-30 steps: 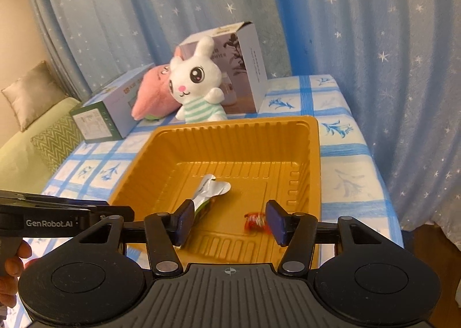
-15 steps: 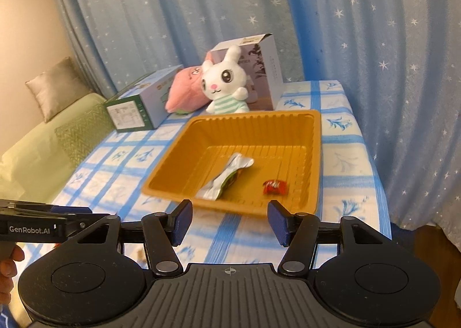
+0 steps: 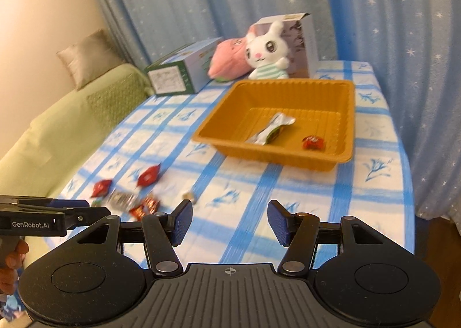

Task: Organize snacks
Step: 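Move both tools back toward the remaining snacks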

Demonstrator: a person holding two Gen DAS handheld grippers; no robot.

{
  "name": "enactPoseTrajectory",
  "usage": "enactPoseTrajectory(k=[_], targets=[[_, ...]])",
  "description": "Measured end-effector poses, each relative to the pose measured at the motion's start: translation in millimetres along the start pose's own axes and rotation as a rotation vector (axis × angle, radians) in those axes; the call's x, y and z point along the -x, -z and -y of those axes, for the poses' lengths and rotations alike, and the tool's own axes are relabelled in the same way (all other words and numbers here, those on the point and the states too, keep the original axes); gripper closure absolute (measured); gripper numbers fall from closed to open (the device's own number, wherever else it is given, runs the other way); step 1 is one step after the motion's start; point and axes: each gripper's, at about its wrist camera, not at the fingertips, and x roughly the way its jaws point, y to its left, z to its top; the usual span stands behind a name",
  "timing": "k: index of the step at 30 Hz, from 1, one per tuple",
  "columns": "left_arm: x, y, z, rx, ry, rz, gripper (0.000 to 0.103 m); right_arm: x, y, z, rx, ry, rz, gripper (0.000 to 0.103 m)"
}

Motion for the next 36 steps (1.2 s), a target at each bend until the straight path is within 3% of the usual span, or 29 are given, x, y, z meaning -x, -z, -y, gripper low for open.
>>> enactPoseTrajectory(k=[18, 36], targets=[[34.7, 57.2, -57.0, 0.145, -0.134, -0.002, 0.042, -37.6, 39.1, -53.9, 0.148, -0.108, -0.138, 0.045], [34.7, 68.4, -115.3, 0.228, -0.246, 0.007, 0.043, -104.5, 42.2, -75.5, 0.244, -0.115, -0.141, 0.045]])
